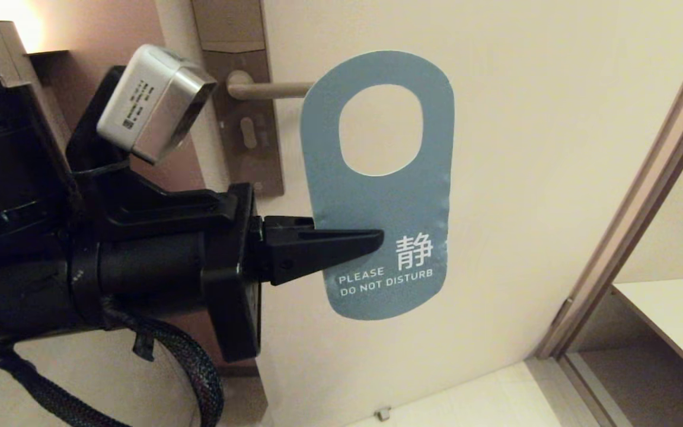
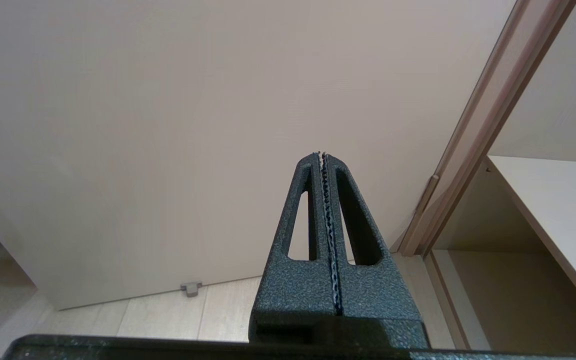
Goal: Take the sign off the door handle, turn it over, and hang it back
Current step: Hand it to the other hand
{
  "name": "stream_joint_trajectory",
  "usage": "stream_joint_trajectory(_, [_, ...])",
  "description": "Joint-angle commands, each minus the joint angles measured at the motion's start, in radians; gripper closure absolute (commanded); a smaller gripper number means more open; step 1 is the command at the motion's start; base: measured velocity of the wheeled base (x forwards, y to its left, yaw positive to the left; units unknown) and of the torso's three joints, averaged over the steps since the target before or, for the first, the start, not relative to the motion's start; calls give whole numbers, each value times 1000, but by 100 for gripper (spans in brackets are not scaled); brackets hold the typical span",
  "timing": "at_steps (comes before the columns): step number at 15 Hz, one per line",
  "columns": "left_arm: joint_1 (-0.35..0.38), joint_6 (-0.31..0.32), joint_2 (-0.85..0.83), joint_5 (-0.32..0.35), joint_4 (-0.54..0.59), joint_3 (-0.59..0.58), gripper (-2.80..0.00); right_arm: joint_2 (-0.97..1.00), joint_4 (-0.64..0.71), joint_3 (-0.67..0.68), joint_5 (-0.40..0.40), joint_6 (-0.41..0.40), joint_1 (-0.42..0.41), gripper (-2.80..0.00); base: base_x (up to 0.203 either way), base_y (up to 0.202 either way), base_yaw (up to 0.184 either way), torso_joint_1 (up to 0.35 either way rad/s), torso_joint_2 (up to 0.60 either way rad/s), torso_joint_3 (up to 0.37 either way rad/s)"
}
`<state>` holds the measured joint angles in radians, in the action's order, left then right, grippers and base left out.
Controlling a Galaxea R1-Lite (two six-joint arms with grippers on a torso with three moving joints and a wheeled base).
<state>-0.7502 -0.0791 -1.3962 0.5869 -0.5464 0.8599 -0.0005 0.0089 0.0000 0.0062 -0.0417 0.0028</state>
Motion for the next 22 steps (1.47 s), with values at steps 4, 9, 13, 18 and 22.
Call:
stream_joint_trajectory(4, [37, -1, 8, 7, -3, -19, 0, 1, -1, 0, 0, -1, 0, 0, 0, 0, 0, 0, 0, 0])
stream_joint_trajectory(9, [50, 6, -61, 13, -5, -37, 0, 1, 0, 0, 0, 3, 0, 0, 0, 0, 0, 0, 0, 0])
stream_joint_trajectory(13, [53, 23, -142, 52, -68, -26, 0, 1, 0, 0, 0, 0, 0, 0, 0, 0, 0, 0, 0, 0])
stream_joint_trajectory(18, [63, 25, -179, 94, -135, -30, 0, 1, 0, -5, -1, 5, 0, 0, 0, 0, 0, 0, 0, 0])
stream_joint_trajectory(22, [63, 24, -179, 97, -135, -30, 0, 1, 80, -92, 11, 4, 0, 0, 0, 0, 0, 0, 0, 0])
